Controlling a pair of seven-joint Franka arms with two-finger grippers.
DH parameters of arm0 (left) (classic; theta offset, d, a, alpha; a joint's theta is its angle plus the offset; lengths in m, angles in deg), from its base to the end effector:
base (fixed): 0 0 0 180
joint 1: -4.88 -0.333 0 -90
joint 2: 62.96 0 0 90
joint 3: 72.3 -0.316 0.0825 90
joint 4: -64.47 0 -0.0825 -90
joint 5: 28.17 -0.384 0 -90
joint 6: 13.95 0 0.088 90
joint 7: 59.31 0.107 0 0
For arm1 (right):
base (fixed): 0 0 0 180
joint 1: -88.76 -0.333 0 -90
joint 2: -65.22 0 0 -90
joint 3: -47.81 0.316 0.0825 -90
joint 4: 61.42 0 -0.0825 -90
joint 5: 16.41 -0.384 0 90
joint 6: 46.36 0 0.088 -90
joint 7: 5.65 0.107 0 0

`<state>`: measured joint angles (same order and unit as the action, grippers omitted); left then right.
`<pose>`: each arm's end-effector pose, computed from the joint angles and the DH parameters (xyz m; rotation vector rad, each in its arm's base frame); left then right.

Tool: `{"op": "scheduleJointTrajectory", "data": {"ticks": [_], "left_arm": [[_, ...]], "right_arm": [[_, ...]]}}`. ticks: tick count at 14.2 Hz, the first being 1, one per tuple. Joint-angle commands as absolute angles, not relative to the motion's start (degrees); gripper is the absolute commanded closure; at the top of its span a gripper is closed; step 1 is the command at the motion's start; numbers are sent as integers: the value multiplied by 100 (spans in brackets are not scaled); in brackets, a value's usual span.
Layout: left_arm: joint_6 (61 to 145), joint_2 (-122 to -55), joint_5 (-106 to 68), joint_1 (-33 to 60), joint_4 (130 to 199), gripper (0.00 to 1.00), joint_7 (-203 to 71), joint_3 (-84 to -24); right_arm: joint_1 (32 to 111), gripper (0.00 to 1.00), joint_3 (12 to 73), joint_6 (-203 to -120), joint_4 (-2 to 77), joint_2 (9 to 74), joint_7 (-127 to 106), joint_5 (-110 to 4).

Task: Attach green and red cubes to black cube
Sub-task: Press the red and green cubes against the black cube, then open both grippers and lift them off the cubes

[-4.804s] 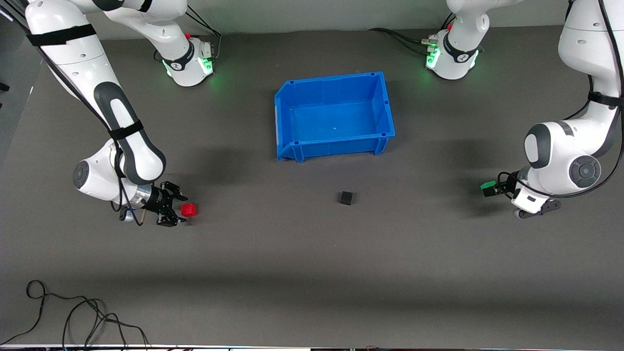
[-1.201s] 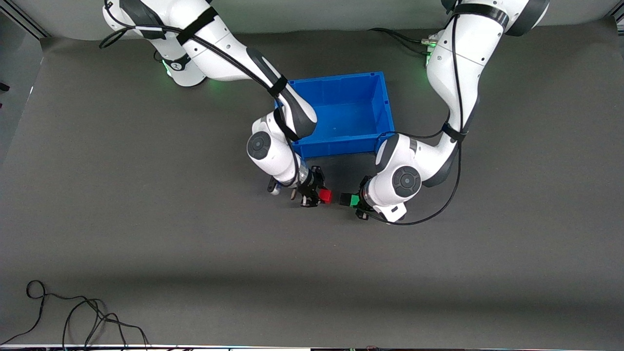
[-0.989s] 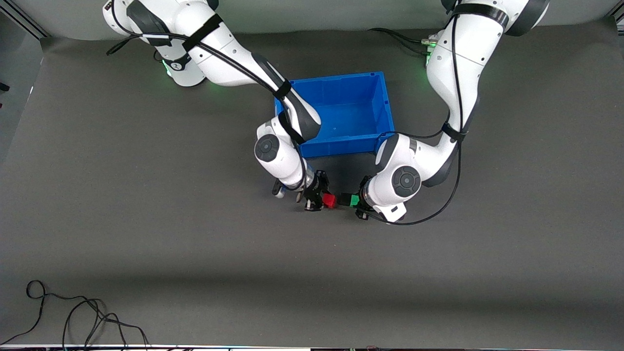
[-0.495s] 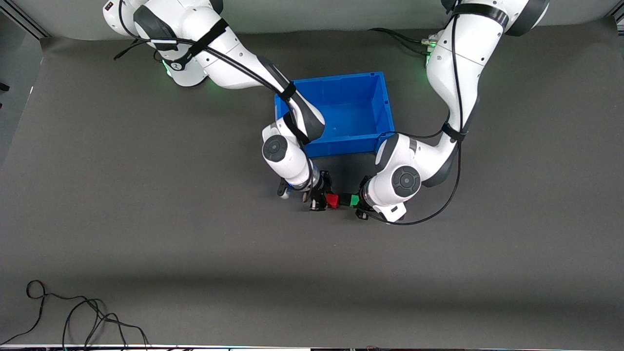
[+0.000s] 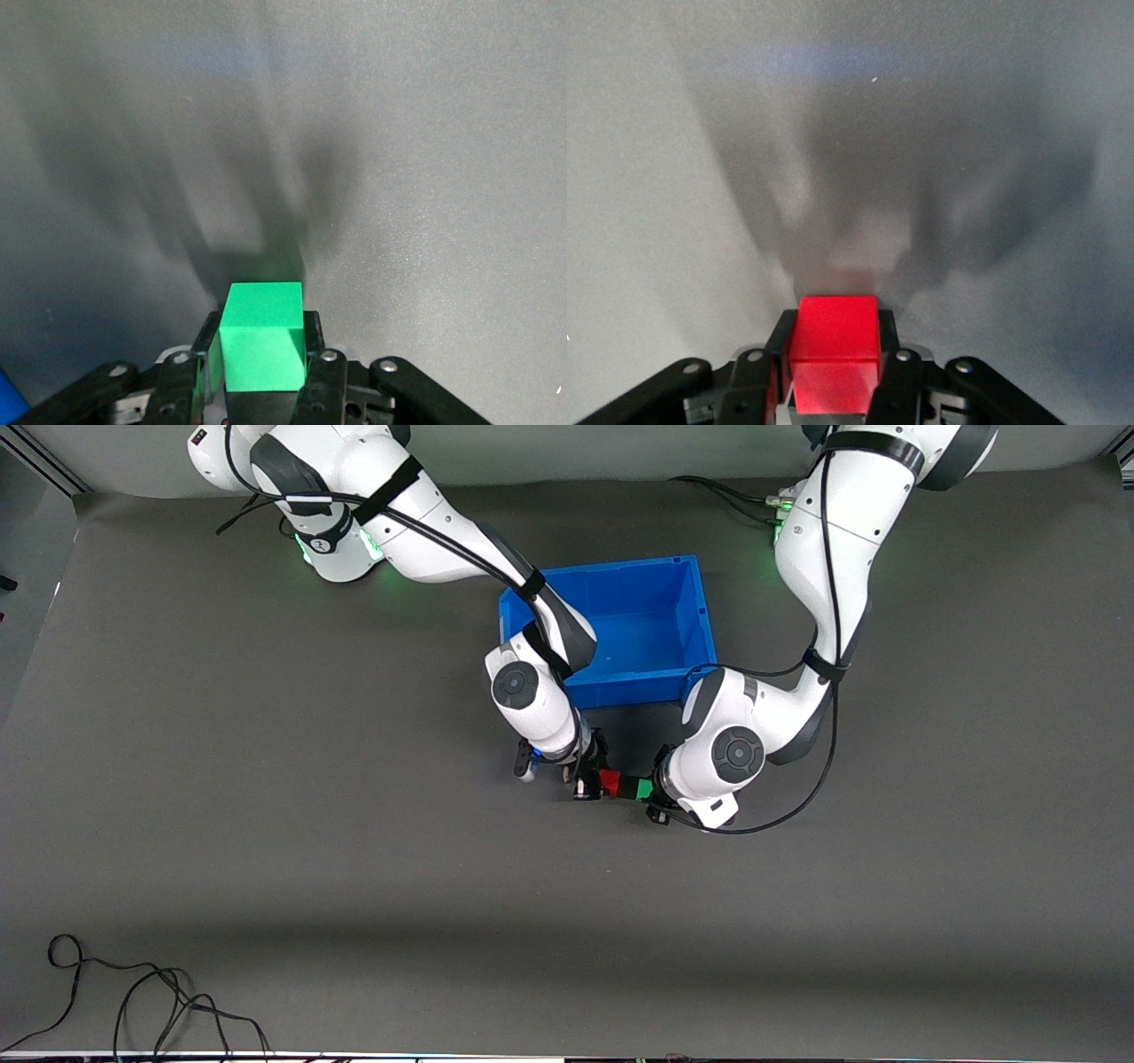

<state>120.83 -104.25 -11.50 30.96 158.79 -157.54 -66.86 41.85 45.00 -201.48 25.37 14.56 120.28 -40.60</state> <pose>0.5860 -0.3554 0.1935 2.3137 1.9390 -0.3775 0.5306 0.5037 0.1662 -1.7882 2.1646 0.2448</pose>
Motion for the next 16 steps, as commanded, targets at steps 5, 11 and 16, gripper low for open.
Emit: {"op": "scheduleJointTrajectory", "data": {"ticks": [5,11,16], "left_arm": [[11974,-10357,-1235,3107,16080,14,-15784,-6799],[11229,-9928,-1488,2871,16009,0,-15618,-6834],[9551,-8909,-1640,2133,16009,0,-13942,-6826]], "right_arm": [[4209,0,4403,-20096,2392,1432,12196,-3733],[4410,0,3832,-17982,2050,2029,10961,-3663],[4719,0,3455,-16442,2067,2846,9115,-3531]]}}
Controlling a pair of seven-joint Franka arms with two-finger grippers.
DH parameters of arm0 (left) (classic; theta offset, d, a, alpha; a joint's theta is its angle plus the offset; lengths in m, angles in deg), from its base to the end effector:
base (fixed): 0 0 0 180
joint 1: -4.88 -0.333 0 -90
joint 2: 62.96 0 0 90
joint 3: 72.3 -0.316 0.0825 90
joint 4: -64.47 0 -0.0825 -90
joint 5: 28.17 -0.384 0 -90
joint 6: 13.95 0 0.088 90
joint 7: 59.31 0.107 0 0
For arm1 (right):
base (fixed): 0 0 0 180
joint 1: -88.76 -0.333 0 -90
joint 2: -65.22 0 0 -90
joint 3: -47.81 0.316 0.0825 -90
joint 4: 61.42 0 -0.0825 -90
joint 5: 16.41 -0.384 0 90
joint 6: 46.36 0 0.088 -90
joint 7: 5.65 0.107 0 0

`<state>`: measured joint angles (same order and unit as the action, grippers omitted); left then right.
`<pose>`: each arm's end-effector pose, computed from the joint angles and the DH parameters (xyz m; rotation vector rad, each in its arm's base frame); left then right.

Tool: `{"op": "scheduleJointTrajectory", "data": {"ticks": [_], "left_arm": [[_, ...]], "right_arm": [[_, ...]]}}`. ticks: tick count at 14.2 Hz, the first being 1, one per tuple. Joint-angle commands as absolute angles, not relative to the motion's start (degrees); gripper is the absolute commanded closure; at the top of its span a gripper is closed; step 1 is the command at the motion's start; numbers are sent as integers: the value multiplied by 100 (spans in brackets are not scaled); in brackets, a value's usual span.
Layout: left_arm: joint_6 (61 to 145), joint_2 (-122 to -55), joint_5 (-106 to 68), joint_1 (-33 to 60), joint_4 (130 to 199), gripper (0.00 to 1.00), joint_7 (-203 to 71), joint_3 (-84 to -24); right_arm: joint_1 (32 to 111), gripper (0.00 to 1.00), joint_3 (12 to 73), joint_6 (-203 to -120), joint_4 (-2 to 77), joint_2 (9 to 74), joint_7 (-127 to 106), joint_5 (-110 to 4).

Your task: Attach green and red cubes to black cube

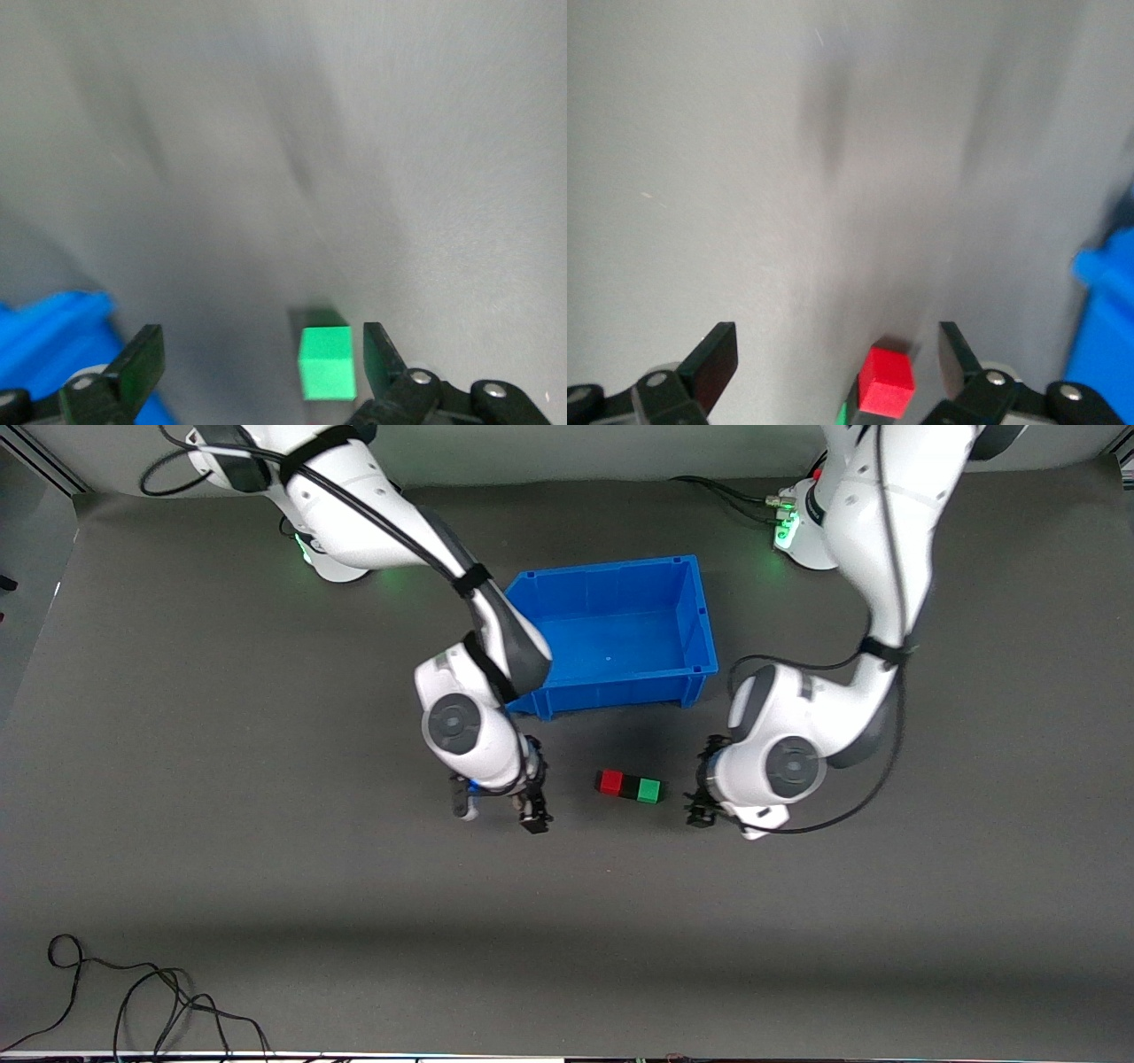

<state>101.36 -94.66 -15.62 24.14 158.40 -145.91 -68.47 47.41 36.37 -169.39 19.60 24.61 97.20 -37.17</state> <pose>0.6084 -0.2681 0.2831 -2.5283 -1.7807 0.4469 0.6106 0.4020 0.2912 -2.2973 1.9656 0.2230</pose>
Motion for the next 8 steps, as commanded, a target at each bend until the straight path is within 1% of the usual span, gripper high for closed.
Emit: {"op": "scheduleJointTrajectory", "data": {"ticks": [1,4,6,8], "left_arm": [[9217,-8715,-1640,1957,16009,0,-13538,-6826],[8268,-8083,-1640,1413,16009,0,-12360,-6826],[7643,-7678,-1640,938,16009,0,-11298,-6826],[7203,-7335,-1640,463,16009,0,-10365,-6826]], "right_arm": [[4719,0,3341,-16196,2093,3004,8729,-3531],[4710,0,2892,-15134,2111,3505,7401,-3172],[4710,0,2760,-14597,2119,3927,6908,-2707],[4710,0,2620,-14122,2172,4322,6084,-2293]]}}
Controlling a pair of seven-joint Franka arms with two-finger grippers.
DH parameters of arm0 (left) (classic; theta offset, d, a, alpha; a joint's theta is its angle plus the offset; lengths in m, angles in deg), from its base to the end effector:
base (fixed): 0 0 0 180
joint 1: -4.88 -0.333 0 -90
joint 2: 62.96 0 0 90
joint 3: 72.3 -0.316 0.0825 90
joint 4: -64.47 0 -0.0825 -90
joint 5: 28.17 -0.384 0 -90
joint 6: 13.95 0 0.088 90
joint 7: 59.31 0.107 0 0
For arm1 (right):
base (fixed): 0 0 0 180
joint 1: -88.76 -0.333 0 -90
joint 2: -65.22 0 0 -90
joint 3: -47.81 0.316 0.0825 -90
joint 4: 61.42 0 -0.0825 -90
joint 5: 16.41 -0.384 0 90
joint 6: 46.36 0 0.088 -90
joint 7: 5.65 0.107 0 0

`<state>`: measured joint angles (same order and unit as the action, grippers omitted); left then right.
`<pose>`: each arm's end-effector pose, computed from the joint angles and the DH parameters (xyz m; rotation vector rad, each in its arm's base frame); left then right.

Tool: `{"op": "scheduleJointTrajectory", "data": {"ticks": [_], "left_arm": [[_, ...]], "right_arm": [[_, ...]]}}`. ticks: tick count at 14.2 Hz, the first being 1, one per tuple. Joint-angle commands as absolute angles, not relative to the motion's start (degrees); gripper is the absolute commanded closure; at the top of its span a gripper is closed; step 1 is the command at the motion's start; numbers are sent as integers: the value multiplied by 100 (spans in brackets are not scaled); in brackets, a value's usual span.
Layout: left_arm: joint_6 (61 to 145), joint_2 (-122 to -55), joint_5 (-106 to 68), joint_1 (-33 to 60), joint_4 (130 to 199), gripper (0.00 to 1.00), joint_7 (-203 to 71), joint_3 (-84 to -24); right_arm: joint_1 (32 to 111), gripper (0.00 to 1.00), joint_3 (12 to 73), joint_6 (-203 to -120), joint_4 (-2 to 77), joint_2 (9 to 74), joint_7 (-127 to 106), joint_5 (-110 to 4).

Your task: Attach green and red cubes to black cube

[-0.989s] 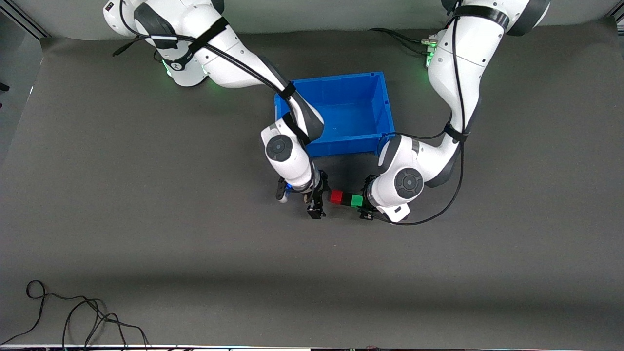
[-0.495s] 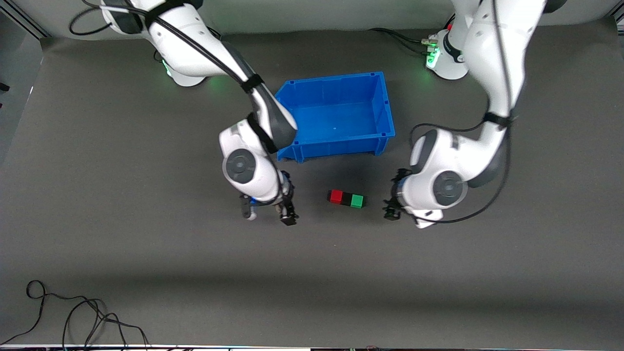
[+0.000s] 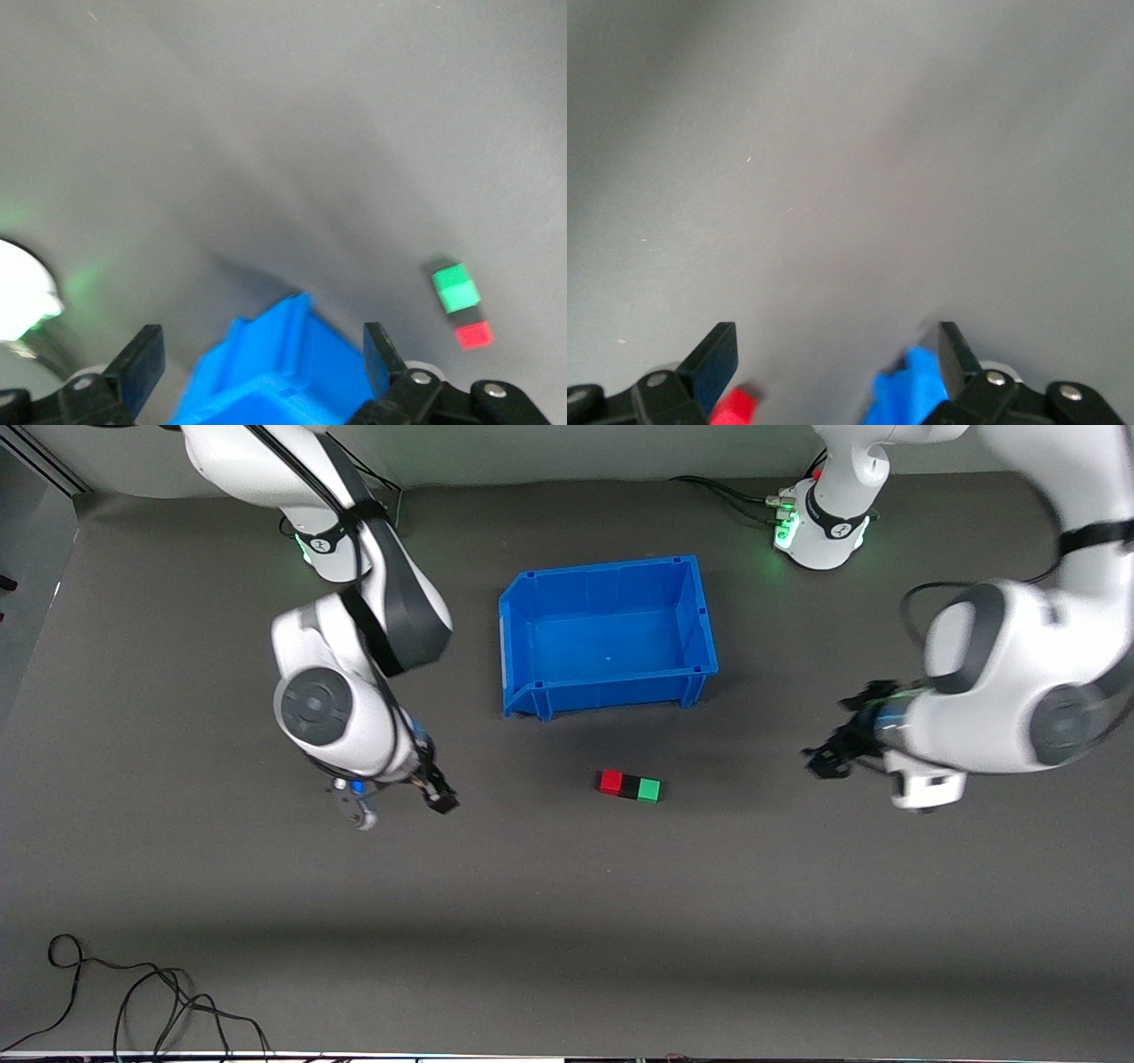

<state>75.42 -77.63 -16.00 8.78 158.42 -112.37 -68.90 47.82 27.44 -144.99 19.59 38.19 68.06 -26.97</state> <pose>0.5913 -0.0958 0.4462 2.7915 1.2329 -0.6229 0.6105 0.2903 0.4314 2.7189 -1.3853 -0.1613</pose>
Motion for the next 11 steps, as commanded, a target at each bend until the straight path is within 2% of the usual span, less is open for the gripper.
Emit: {"op": "scheduleJointTrajectory", "data": {"ticks": [1,5,7,9,11], "left_arm": [[7036,-7194,-1640,252,16009,0,-9926,-6834],[6779,-6719,-2200,-84,16009,0,-8378,-6834],[6814,-6543,-2561,-58,16009,0,-7788,-6817],[6980,-6420,-2755,-31,16009,0,-7313,-6782],[7235,-6367,-2782,-22,15974,0,-6690,-6773]], "right_arm": [[4710,0,2480,-14006,2242,4533,5583,-2213],[4701,0,1917,-13918,2576,5281,3860,-2177],[4823,0,1898,-13908,2821,5650,3391,-1828],[5174,0,2203,-13909,3033,6010,2883,-1493],[5989,0,2835,-13909,3077,6231,2084,-1369]]}}
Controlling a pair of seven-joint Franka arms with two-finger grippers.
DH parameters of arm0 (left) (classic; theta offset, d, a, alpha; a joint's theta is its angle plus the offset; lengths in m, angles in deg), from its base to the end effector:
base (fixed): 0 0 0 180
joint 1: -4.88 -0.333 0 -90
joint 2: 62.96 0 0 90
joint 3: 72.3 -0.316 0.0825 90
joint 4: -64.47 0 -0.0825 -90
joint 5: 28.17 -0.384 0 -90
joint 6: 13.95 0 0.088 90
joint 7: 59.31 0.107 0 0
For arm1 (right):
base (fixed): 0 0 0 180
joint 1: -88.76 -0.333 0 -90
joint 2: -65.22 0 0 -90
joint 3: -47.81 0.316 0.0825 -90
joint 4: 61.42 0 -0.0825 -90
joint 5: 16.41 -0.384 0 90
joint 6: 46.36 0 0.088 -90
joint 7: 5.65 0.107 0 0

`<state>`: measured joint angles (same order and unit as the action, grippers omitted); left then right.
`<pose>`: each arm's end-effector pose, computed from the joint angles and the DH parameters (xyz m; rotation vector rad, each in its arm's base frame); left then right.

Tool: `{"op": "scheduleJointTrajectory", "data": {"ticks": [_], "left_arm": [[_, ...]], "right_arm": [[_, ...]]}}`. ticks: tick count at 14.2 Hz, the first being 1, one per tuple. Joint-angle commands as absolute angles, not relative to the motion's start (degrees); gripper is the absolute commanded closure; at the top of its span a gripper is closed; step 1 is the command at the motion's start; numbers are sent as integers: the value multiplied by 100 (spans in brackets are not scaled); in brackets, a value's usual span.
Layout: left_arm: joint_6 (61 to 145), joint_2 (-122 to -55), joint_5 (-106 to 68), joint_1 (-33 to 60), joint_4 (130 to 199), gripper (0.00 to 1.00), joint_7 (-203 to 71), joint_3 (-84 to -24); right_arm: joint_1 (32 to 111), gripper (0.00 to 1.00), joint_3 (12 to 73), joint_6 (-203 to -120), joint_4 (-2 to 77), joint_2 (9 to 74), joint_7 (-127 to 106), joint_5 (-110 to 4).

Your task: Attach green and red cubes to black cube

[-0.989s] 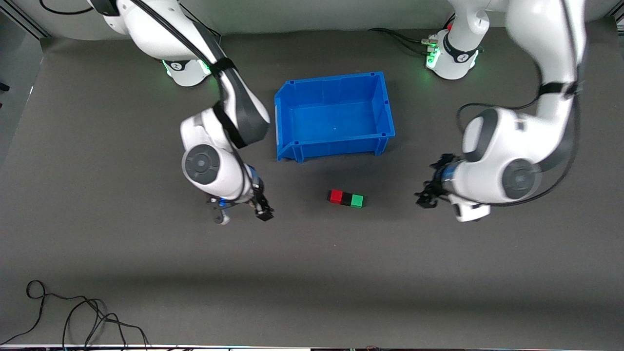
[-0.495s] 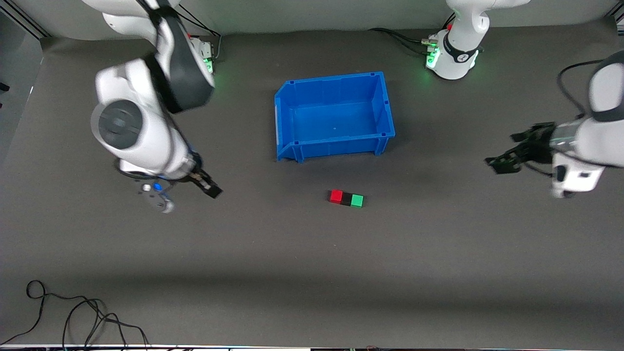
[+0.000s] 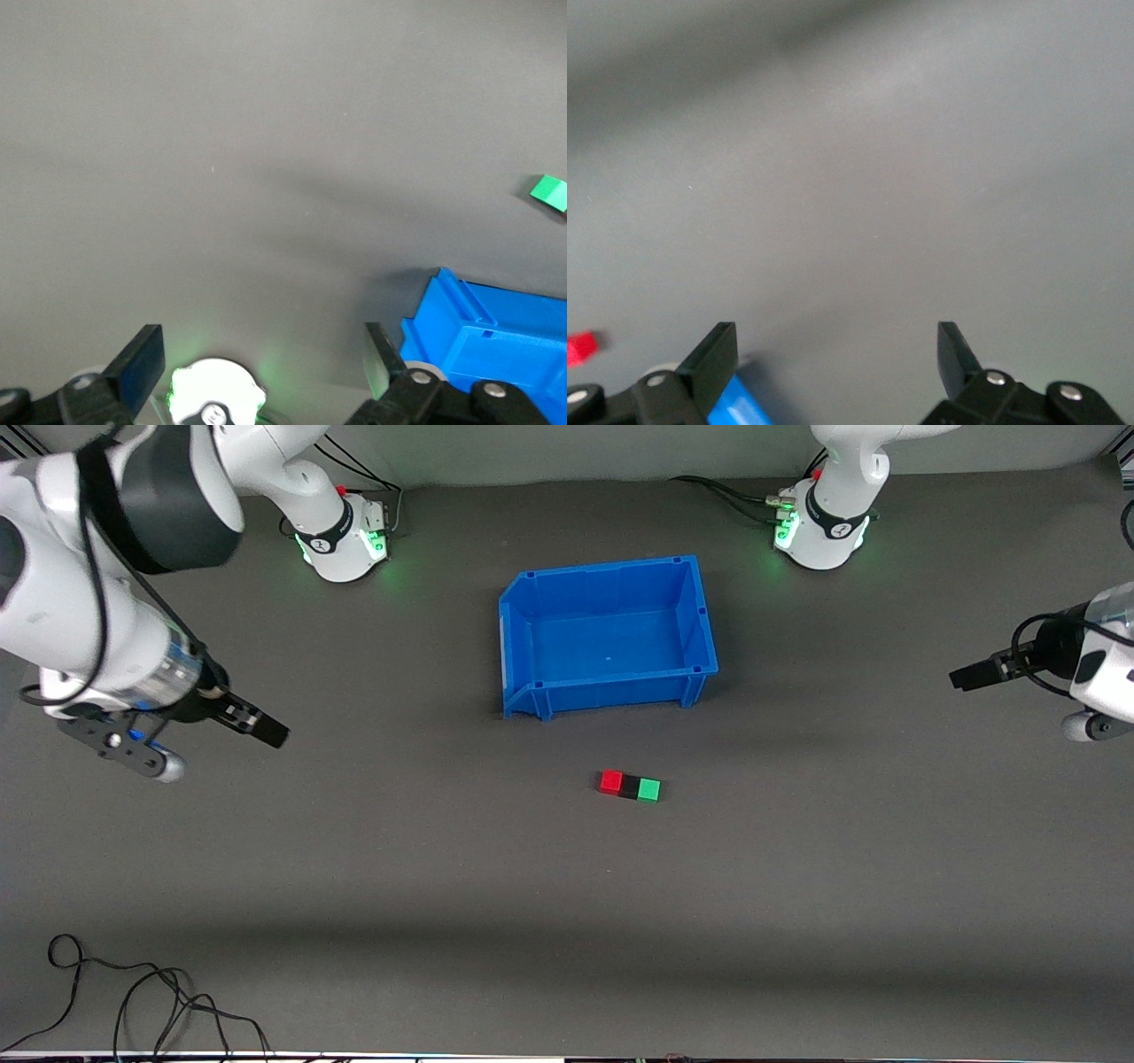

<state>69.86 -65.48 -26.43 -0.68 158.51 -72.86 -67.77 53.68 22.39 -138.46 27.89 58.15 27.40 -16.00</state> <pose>0.5494 0.0072 0.5595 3.0873 0.3946 -0.3512 0.5779 0.1121 0.5692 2.9993 -0.6181 -0.0561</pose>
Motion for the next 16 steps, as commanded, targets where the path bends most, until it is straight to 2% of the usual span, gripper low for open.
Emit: {"op": "scheduleJointTrajectory", "data": {"ticks": [1,7,16], "left_arm": [[7288,-6358,-2782,-14,15974,0,-6513,-6773],[7201,-6279,-2931,241,16035,1,-6520,-6746],[7622,-5971,-3037,224,16378,1,-6231,-6562]], "right_arm": [[6393,0,3108,-13909,3069,6292,1697,-1360],[8689,0,4832,-13926,3007,6460,26,-1360],[8709,0,4483,-13909,3025,6688,-1101,-1395]]}}
